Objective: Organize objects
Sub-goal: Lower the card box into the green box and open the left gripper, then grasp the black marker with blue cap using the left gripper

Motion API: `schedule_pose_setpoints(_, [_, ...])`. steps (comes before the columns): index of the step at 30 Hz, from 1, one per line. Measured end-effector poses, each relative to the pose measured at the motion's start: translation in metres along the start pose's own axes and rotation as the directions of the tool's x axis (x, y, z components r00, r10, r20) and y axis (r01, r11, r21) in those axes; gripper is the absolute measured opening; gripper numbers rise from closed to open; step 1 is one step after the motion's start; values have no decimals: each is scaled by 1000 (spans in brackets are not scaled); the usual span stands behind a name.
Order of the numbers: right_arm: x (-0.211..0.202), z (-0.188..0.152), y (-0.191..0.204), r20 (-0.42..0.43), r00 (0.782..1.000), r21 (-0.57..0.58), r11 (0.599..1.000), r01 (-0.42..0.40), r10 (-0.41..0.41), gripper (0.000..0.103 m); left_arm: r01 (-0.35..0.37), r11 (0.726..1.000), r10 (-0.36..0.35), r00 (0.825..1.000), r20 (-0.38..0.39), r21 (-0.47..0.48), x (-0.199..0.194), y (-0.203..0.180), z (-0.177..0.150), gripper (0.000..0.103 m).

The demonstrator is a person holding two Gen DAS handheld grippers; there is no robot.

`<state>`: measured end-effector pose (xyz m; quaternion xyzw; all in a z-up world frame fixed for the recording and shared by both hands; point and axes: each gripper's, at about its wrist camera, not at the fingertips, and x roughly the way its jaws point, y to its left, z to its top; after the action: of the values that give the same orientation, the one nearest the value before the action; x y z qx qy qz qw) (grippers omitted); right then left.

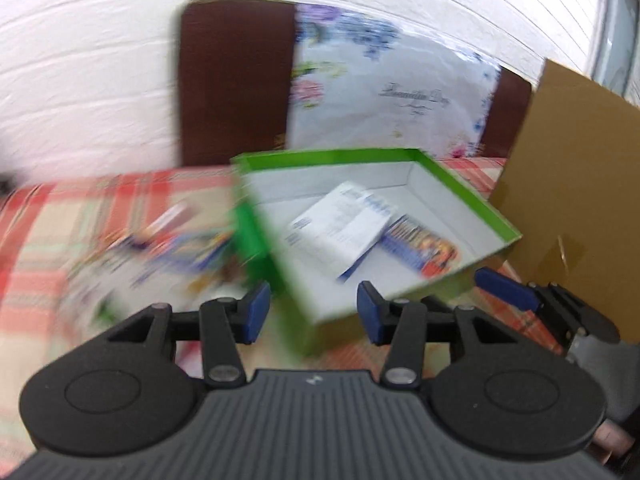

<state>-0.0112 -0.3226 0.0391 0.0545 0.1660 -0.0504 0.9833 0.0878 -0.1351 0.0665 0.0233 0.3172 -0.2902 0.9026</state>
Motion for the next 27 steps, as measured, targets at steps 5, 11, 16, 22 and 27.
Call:
schedule_pose_setpoints(5, [-4, -7, 44, -86, 982, -41, 984, -174, 170, 65, -145, 980, 136, 988, -76, -137, -32, 70, -47, 50])
schedule_pose_setpoints(11, [3, -17, 108, -206, 927, -118, 932, -342, 314, 60, -209, 919, 167, 974, -150, -334, -62, 135, -91, 49])
schedule_pose_setpoints(16, [-4, -30, 159, -306, 872, -216, 865, -454, 381, 56, -107, 905, 59, 990, -129, -411, -63, 145, -95, 48])
schedule_pose_setpoints(22, [14, -36, 188, -381, 865, -295, 844, -448, 326, 42, -47, 891, -17, 991, -136, -452, -44, 139, -89, 49])
schedule_pose_setpoints(27, [38, -28, 182, -428, 825, -141, 874, -465, 370, 20, -50, 887, -11, 992, -129, -460, -41, 138, -91, 50])
